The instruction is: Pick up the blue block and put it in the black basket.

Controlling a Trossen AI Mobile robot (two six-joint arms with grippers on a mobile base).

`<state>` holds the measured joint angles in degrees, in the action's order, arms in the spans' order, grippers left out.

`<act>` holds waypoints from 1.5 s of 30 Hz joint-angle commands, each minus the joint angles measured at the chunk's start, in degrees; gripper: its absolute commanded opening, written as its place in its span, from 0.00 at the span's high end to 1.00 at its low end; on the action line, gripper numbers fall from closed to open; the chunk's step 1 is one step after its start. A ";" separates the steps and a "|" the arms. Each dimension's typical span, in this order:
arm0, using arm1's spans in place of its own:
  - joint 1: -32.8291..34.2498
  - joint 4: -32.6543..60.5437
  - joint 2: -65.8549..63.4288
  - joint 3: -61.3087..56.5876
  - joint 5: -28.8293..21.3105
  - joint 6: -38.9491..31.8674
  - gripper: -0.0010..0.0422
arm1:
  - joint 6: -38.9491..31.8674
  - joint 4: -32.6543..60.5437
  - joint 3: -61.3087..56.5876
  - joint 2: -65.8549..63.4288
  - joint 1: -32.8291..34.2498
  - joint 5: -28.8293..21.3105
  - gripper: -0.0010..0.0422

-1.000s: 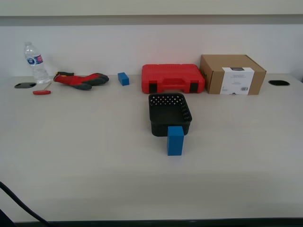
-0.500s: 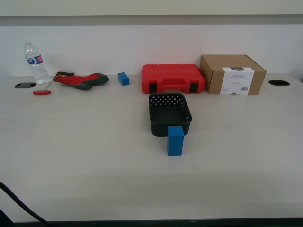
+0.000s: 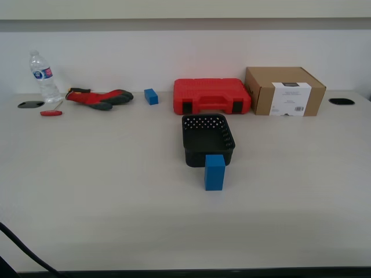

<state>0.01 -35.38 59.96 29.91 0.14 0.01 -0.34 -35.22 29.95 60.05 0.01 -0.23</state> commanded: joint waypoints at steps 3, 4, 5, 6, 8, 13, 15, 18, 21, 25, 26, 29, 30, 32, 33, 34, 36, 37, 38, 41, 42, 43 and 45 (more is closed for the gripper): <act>-0.02 -0.15 -0.02 0.07 0.00 0.00 0.98 | -0.04 -0.28 0.15 -0.02 0.02 -0.17 0.98; 0.00 -0.15 -0.02 0.07 0.00 0.00 0.98 | -0.02 -0.20 0.22 0.02 0.02 -0.74 0.98; -0.02 -0.15 -0.02 0.07 -0.02 0.00 0.98 | -0.07 -0.13 0.20 0.02 0.02 -1.86 0.98; -0.02 -0.15 -0.02 0.07 0.00 0.00 0.98 | -0.04 -0.13 0.17 0.02 0.02 -4.20 0.98; -0.02 -0.15 -0.02 0.07 -0.02 0.00 0.98 | 0.09 0.39 0.17 0.42 0.04 -12.68 0.98; 0.00 -0.11 -0.02 0.07 0.00 0.00 0.98 | -2.05 13.88 2.19 7.43 2.29 -27.34 0.98; 0.00 -0.13 -0.02 0.07 0.00 0.00 0.98 | -3.87 22.08 3.56 12.46 4.83 -27.34 0.98; -0.02 -0.13 -0.02 0.07 0.00 0.00 0.98 | -6.14 28.15 5.86 19.65 9.88 -27.63 0.98; -0.02 -0.11 -0.02 0.07 0.00 0.00 0.98 | -11.34 33.00 9.79 26.71 17.22 -27.76 0.98; 0.00 -0.11 -0.02 0.07 0.00 0.00 0.98 | -21.14 39.80 16.90 35.82 27.93 -23.58 0.98; -0.02 -0.09 -0.02 0.07 0.00 0.00 0.98 | -24.02 41.97 19.19 38.36 30.40 -20.68 0.98; 0.00 -0.09 -0.02 0.07 -0.02 0.00 0.98 | -31.30 48.54 26.82 46.34 35.67 -15.06 0.98; 0.00 -0.11 -0.02 0.07 0.00 0.00 0.98 | -32.04 50.07 29.05 48.74 36.54 -15.10 0.98; 0.00 -0.09 -0.02 0.07 0.00 0.00 0.98 | -33.42 52.98 33.33 53.05 37.70 -15.04 0.98; -0.02 -0.07 -0.02 0.07 0.00 0.00 0.98 | -33.88 54.58 35.43 55.08 37.99 -15.04 0.98; -0.02 -0.07 -0.02 0.07 0.00 0.00 0.98 | -34.01 56.26 37.57 57.09 38.05 -15.04 0.98; -0.02 -0.09 -0.02 0.07 0.00 0.00 0.98 | -34.60 59.14 41.16 60.30 38.03 -15.02 0.98; -0.02 -0.09 -0.02 0.07 0.00 0.00 0.98 | -35.21 60.37 42.71 61.66 38.01 -15.02 0.98; 0.00 -0.09 -0.02 0.07 0.00 0.00 0.98 | -36.04 61.94 44.30 62.97 38.05 -15.02 0.98; -0.02 -0.09 -0.02 0.07 0.00 0.00 0.98 | -38.73 68.52 49.24 66.31 38.38 -15.13 0.98; 0.00 -0.09 -0.02 0.07 0.00 0.00 0.98 | -38.71 69.92 50.64 67.23 38.56 -15.26 0.98; -0.02 -0.11 -0.02 0.07 0.00 0.00 0.98 | -38.75 70.53 51.39 67.63 38.69 -15.26 0.98; -0.02 -0.11 -0.02 0.07 0.00 0.00 0.98 | -38.75 70.58 52.57 68.22 38.95 -16.04 0.98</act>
<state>-0.01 -35.33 59.96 29.91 0.14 0.01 -38.68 35.24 82.08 128.09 38.87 -15.49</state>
